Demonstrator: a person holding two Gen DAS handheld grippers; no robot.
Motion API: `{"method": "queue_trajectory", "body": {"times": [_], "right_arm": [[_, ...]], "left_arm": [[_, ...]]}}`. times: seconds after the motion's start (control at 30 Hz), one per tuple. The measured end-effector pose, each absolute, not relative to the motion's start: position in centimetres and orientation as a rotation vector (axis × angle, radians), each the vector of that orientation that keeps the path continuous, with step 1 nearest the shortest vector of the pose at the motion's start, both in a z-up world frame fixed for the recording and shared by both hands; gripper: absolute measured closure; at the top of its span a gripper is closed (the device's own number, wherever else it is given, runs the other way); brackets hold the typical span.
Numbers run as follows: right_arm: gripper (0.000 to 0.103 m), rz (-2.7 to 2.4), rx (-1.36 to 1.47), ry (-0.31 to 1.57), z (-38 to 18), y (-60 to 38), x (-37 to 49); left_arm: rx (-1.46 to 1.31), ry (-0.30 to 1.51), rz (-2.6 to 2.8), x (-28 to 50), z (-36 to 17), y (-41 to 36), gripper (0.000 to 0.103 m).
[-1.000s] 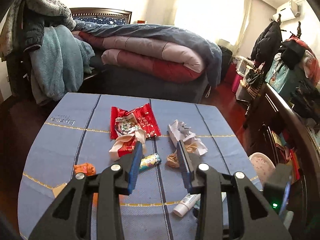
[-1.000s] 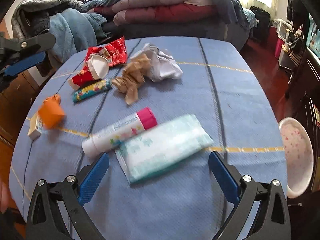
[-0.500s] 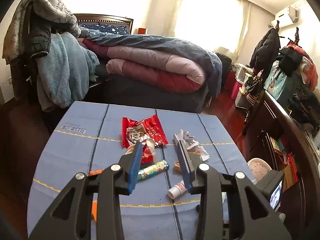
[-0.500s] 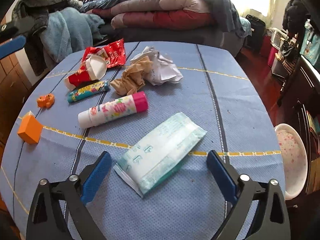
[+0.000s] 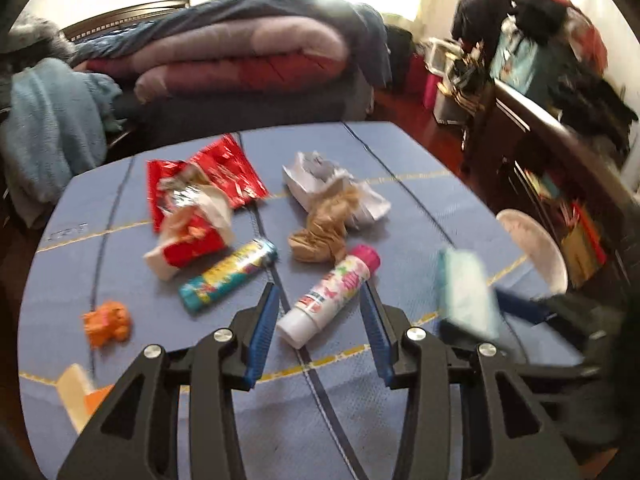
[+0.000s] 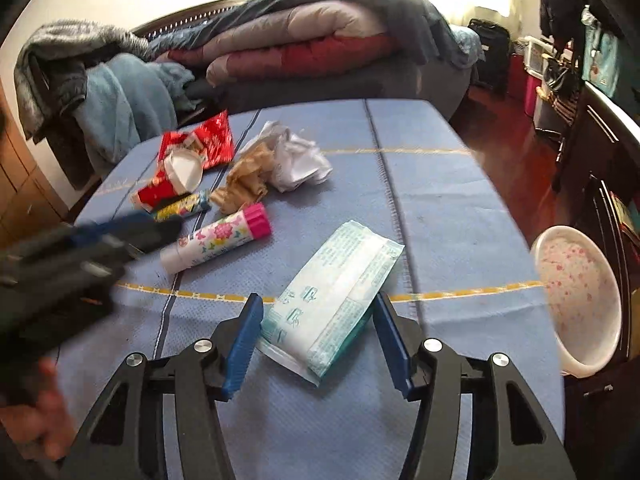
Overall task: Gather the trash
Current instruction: 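Grasp the pink-capped tube with the left tool while the right tool grasps the wet-wipe pack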
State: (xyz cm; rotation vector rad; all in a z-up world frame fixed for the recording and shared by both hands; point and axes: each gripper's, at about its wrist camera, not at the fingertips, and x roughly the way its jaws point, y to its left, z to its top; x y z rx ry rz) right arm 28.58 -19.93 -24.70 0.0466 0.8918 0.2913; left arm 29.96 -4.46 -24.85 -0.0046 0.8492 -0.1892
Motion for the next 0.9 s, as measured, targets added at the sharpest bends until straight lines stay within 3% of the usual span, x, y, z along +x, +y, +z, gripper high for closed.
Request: {"method": "queue_trajectory", "body": {"times": [0.23, 0.3, 0.33, 0.37, 0.9], "right_arm": [[0.046, 0.28, 0.094, 0.872, -23.3, -22.3, 27.7], [0.046, 0.279, 0.107, 0.869, -23.2, -22.9, 27.4], [0.046, 0.278, 0.114, 0.868, -23.1, -23.2, 27.3], [0.046, 0.278, 0.12, 0.867, -23.0, -23.4, 27.1], [0.046, 0.306, 0.135, 0.827, -21.5, -24.1, 25.3]], "left_arm": [[0.106, 0.875, -0.228, 31.3, -27.0, -6.3, 0.049], [0.114, 0.881, -0.22, 31.7, -27.4, -6.4, 0.055], [0.107, 0.89, -0.216, 31.8, -27.6, -6.3, 0.07], [0.091, 0.891, -0.214, 31.9, -27.7, -6.1, 0.077], [-0.043, 0.778, -0.136, 28.4, -22.0, -3.3, 0.079]]}}
